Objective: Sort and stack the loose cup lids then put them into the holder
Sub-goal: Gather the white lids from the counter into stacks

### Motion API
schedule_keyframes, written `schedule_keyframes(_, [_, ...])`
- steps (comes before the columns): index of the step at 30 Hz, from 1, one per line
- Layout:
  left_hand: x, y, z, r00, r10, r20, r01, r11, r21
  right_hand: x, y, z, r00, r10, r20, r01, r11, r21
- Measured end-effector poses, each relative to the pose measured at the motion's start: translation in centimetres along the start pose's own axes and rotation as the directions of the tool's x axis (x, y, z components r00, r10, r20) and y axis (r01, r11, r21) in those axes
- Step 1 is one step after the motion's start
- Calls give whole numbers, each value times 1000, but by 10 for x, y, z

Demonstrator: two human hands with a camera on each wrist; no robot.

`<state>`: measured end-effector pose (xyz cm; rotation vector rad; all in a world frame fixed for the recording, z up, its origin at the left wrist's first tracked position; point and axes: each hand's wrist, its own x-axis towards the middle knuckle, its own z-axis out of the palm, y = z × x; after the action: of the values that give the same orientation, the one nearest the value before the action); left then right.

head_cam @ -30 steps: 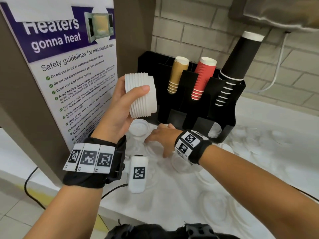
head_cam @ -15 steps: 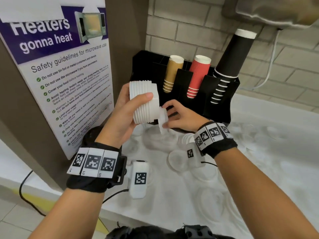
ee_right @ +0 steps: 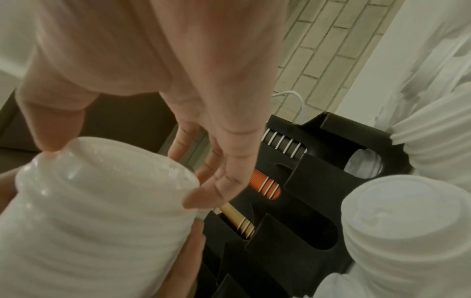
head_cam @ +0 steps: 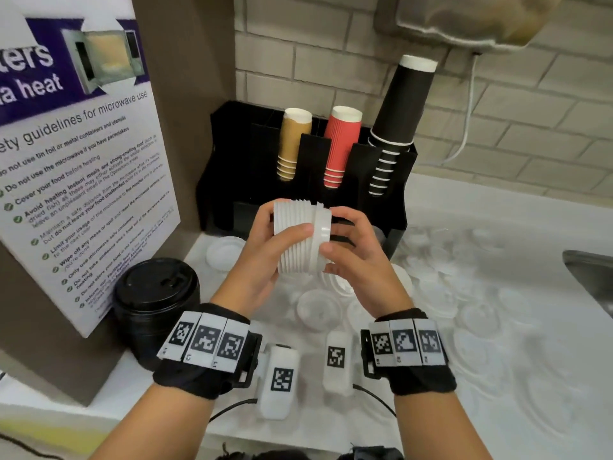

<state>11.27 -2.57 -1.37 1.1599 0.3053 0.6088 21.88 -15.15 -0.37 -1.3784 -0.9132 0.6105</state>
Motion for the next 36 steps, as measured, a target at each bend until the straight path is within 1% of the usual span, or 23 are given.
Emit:
schedule_keyframes(4, [0, -2, -4, 997, -39, 68, 36, 999, 37, -2, -4, -3, 1000, 4, 24, -2, 999, -52])
schedule_keyframes(8, [0, -3, -8, 995, -59, 86, 59, 998, 8, -1, -5, -3, 999, 3, 47, 2, 994, -109])
schedule_keyframes(12, [-1, -4, -9, 995, -66, 72, 69, 997, -44, -1, -9, 0, 999, -1, 47, 9, 988, -152])
schedule_keyframes(15, [-2, -7, -6, 996, -80, 34, 84, 988, -129, 1, -13, 1, 999, -23, 27, 28, 979, -203])
schedule_keyframes(17, [-3, -10, -3, 992, -123, 31, 127, 966, -227, 4, -16, 0, 999, -37, 30, 43, 971, -235])
schedule_keyframes(20, [-4, -10, 1, 981, -189, 49, 194, 909, -369, 11, -27, -1, 999, -43, 30, 50, 948, -315])
schedule_keyframes(22, [-3, -11, 3, 975, -214, 66, 221, 875, -430, 20, -38, -1, 999, -27, 35, 39, 917, -397])
schedule_keyframes(24, [-1, -12, 3, 972, -224, 77, 233, 850, -473, 30, -48, -1, 997, 2, 75, 34, 885, -464])
schedule_keyframes(26, [0, -13, 2, 968, -240, 69, 240, 823, -514, 41, -54, -7, 994, 33, 109, 19, 896, -445])
schedule_keyframes(27, [1, -13, 1, 967, -247, 59, 239, 807, -540, 46, -55, -12, 994, 50, 98, -4, 905, -425])
schedule_keyframes(29, [1, -14, -1, 968, -250, 31, 219, 774, -594, 55, -51, -24, 995, 100, 22, -79, 892, -445])
schedule_keyframes(30, [1, -14, -3, 968, -249, 17, 207, 765, -610, 59, -45, -30, 991, 132, -10, -118, 853, -509])
schedule_keyframes(31, [1, -13, -5, 968, -250, 1, 197, 761, -618, 63, -38, -36, 984, 180, -12, -148, 762, -630])
schedule_keyframes(32, [1, -13, -7, 967, -254, -17, 189, 762, -619, 67, -27, -40, 963, 269, 6, -161, 595, -788])
schedule_keyframes(33, [2, -12, -9, 966, -257, -32, 184, 767, -615, 70, -13, -42, 919, 394, 7, -159, 386, -909])
schedule_keyframes(34, [2, -11, -11, 966, -256, -48, 176, 776, -606, 70, 0, -43, 863, 504, -30, -145, 190, -971])
schedule_keyframes(35, [3, -9, -13, 965, -253, -64, 167, 787, -593, 70, 13, -42, 815, 573, -82, -144, 64, -987])
schedule_keyframes(36, [3, -7, -15, 965, -249, -81, 158, 800, -579, 71, 25, -41, 789, 604, -113, -154, 16, -988])
